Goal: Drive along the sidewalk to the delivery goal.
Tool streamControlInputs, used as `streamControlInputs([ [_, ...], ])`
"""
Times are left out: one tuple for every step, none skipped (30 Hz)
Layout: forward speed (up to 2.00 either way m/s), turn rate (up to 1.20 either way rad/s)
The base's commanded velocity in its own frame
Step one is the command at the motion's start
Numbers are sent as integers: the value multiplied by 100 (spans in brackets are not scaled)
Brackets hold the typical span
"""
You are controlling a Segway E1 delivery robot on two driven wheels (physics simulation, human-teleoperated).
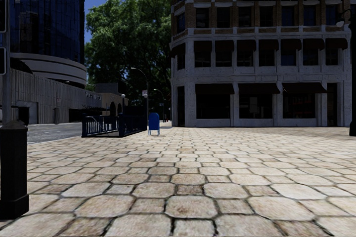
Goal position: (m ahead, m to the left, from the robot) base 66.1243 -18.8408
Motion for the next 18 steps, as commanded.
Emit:
streamControlInputs([
  [200, 0],
  [200, 0],
  [200, 0],
  [200, 0],
  [200, 0],
  [200, 0],
  [200, 0],
  [200, 0],
  [200, 0],
  [200, 0],
  [200, 0],
  [200, 0],
  [200, 0],
  [200, 0],
  [200, 0],
  [200, 0],
  [200, 0],
  [200, 0],
])
